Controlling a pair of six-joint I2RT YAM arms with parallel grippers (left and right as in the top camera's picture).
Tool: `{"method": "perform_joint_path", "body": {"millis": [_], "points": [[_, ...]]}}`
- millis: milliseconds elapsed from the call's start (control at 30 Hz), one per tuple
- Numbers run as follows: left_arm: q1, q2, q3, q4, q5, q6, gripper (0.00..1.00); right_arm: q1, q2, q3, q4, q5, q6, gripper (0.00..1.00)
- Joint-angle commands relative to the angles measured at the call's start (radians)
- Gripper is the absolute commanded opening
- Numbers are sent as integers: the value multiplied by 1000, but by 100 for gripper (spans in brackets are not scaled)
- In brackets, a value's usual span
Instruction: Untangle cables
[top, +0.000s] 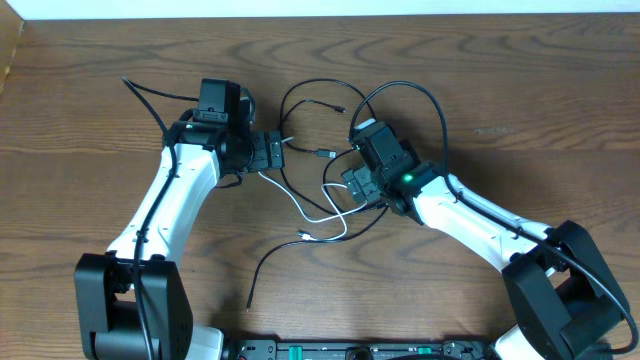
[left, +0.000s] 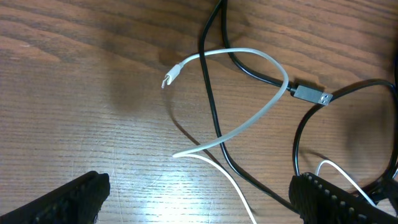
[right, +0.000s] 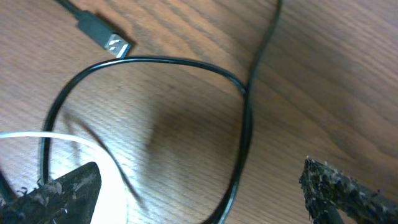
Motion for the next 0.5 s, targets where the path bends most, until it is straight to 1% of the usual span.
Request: {"method": "perform_joint_path", "body": {"millis": [0,167,367,400,467], "points": [[3,4,7,-4,12,-1,98,-1,-10,-6,-5,-57,19,99],[3,4,7,-3,12,-1,98,-1,17,-6,9,-68,21,99],[3,4,7,-3,12,-1,98,-1,48,-6,119,-166,31,99],[3,4,7,-3,12,-1,98,0,48,-6,179,-189,32,92],[3,4,7,-3,12,-1,98,1,48,-6,255,-209,50,73]]}}
